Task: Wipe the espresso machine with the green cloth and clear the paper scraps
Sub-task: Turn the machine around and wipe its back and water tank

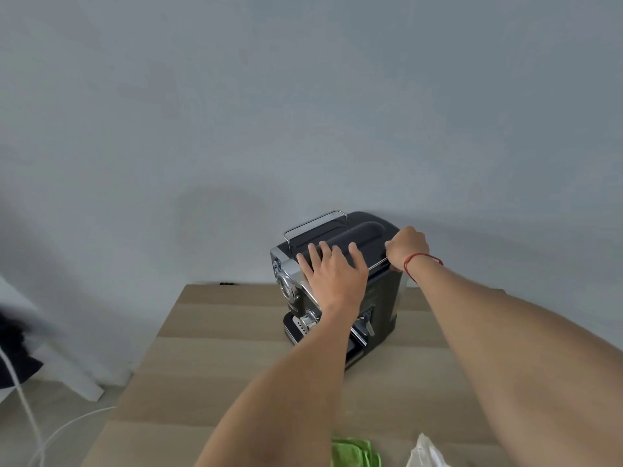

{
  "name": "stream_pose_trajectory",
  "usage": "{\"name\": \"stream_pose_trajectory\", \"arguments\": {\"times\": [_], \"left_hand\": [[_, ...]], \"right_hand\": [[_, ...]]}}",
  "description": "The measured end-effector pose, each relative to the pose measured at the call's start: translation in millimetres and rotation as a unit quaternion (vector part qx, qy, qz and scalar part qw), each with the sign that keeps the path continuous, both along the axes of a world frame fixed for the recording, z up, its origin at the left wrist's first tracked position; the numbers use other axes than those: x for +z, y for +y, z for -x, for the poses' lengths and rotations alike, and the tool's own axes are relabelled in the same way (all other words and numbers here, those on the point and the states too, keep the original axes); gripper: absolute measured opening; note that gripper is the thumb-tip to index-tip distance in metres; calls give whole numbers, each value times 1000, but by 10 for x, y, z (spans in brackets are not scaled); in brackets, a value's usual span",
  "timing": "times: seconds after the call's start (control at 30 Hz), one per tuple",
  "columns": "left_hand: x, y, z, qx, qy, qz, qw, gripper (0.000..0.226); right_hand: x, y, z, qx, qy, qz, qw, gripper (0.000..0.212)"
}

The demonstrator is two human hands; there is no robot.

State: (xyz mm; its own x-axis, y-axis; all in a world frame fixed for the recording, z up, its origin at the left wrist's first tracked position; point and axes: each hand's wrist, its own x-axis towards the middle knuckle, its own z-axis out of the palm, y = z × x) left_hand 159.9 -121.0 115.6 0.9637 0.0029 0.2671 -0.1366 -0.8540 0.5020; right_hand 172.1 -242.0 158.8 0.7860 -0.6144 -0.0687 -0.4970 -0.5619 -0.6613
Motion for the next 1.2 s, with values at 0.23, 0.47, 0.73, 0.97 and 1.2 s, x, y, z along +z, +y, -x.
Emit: {"name": "stream_pose_trajectory", "arguments": {"times": [0.23,0.47,0.73,0.97,1.2], "left_hand": [[-12,109,-150,-27,-11,-4,1000,56],[-71,458,-427,-68,-60,-4,996,50],[-63,709,-667,-107,-79,1,991,54],[-63,994,-1017,-160,-107,47,980,63],[-104,1059,-1118,-199,-93,44,975,64]], "right_hand": [[27,62,-18,-19,-13,-70,997,14],[-27,260,-53,-22,-10,-143,989,27],[-38,388,-114,-14,-9,-226,974,23],[-2,569,-189,22,-3,-295,955,27],[-3,562,-191,137,-5,133,982,21]]}}
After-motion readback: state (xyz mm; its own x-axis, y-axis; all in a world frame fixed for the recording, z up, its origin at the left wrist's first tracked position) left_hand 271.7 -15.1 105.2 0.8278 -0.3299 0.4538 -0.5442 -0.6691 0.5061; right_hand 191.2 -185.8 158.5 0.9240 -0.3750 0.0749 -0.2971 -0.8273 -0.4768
